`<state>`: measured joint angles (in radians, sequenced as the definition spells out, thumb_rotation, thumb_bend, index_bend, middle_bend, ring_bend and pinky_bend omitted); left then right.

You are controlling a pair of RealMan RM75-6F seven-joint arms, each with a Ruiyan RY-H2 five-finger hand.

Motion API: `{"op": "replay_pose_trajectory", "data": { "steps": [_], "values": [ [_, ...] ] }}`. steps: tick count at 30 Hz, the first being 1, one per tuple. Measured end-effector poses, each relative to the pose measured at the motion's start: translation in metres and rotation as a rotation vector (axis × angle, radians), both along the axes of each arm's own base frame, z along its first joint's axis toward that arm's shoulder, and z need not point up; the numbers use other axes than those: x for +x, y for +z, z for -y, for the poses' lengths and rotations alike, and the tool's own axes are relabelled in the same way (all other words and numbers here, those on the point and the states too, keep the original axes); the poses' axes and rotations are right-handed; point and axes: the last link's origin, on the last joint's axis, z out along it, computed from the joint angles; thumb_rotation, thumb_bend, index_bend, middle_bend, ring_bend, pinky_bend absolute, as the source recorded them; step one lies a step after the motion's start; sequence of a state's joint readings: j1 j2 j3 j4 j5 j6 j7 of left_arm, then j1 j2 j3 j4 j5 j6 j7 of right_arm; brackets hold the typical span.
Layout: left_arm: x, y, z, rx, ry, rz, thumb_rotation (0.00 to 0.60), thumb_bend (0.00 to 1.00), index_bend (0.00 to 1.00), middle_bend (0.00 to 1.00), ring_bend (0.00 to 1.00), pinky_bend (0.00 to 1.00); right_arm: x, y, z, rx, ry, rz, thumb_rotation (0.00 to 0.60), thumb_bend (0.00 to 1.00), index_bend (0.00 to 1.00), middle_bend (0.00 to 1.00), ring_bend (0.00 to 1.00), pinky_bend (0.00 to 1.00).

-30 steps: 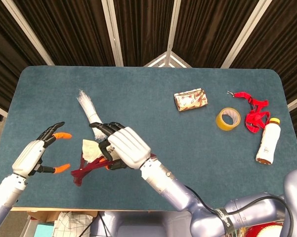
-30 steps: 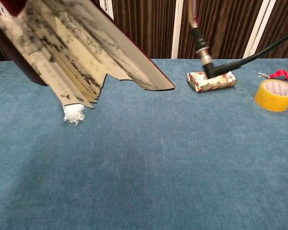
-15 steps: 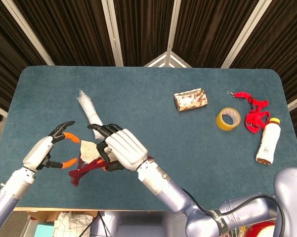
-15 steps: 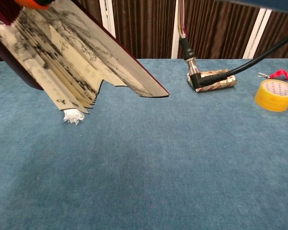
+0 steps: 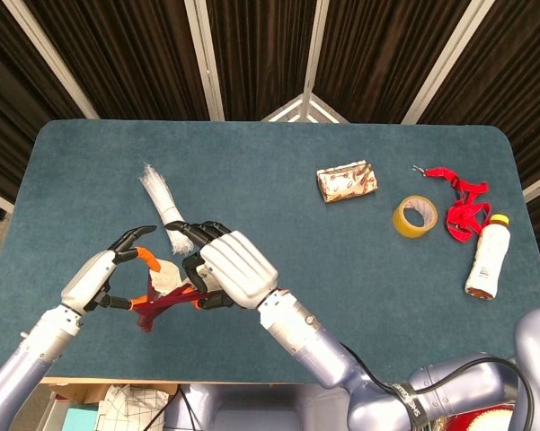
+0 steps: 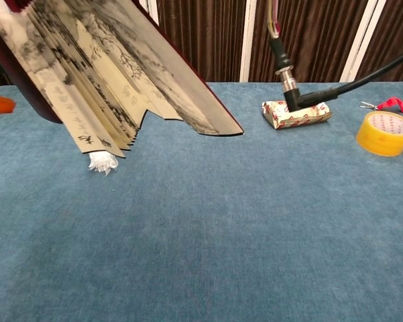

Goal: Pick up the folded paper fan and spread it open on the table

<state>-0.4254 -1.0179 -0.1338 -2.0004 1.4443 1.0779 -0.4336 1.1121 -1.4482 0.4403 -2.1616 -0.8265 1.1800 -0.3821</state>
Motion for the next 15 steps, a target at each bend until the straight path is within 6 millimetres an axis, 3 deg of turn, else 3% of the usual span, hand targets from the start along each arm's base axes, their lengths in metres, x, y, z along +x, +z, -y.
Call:
{"op": "replay_pose_trajectory", "data": {
  "steps": [7,15],
  "values": [
    [0.005,-0.003,-0.002,0.012,0.015,0.012,0.600,0.43,0.58,0.12,0.00,0.10,-0.006,0.004,0.001,0.001,-0.006,0.000,0.600,0.39,0.92,0.17,0.22,0.21],
    [0.007,-0.005,-0.004,0.014,0.035,0.018,0.600,0.45,0.62,0.14,0.00,0.11,-0.011,0.006,0.002,0.008,-0.010,-0.005,0.600,0.39,0.92,0.17,0.22,0.22]
  ]
}}
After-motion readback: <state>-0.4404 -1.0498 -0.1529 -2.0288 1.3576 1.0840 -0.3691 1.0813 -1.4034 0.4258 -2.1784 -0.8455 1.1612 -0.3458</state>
